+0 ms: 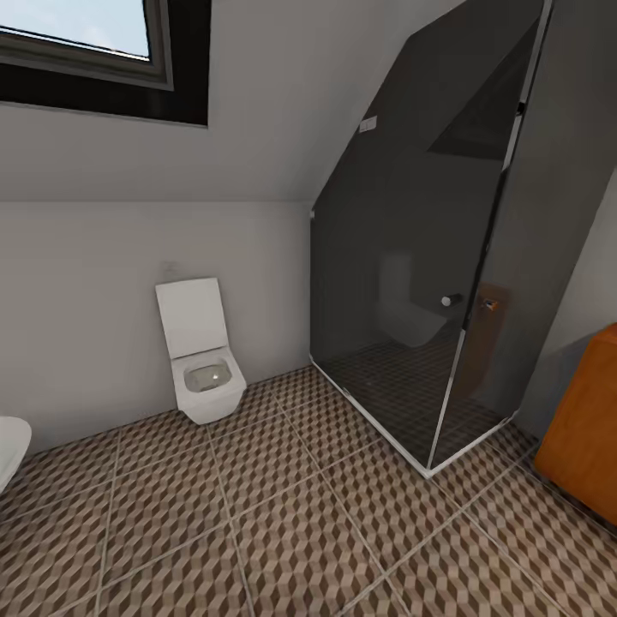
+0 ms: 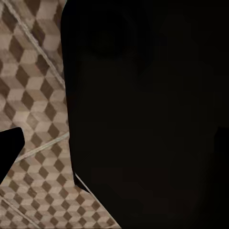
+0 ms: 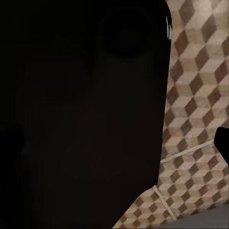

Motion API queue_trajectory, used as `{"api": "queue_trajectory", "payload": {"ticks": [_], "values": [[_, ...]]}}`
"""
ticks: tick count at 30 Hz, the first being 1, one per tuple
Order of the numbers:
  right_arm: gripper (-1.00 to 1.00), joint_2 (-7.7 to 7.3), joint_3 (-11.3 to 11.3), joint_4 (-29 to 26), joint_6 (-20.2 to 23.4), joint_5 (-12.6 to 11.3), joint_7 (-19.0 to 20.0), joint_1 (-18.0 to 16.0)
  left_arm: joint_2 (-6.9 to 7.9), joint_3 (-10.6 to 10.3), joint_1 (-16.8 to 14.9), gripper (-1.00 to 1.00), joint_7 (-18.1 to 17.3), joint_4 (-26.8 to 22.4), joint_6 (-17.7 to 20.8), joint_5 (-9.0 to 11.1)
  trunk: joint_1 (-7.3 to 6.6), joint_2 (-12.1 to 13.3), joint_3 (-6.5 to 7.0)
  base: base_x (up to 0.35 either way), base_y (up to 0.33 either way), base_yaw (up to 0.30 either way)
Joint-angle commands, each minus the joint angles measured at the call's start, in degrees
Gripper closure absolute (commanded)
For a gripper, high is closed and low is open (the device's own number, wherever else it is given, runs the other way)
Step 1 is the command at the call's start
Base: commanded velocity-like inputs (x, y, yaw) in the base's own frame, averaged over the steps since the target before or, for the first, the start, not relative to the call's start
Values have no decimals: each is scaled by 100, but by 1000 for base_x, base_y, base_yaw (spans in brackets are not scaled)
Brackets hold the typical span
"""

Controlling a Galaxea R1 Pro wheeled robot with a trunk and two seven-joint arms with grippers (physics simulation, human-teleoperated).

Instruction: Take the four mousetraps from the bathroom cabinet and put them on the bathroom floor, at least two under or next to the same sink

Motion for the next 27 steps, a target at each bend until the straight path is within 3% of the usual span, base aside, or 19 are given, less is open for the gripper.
{"api": "queue_trajectory", "payload": {"ticks": [1, 11, 14, 27], "values": [[-100, 33, 9, -9, -9, 9, -26, -34, -33, 18, 33, -100, -7, -9, -17, -9, 0, -3, -3, 0, 0, 0], [-100, 355, -1, -9, -9, 3, -19, -203, -355, 19, 360, -100, -4, -9, -32, -12, 0, -3, -3, 0, 0, 0], [-100, 374, 0, -9, -9, 1, -18, -208, -440, 18, 367, -100, -6, -9, -34, -10, 0, -3, -3, 0, 0, 0], [-100, 378, 7, -9, -23, 4, -18, -211, -461, 24, 369, -100, -8, -9, -35, -10, 0, -3, -3, 0, 0, 0]]}}
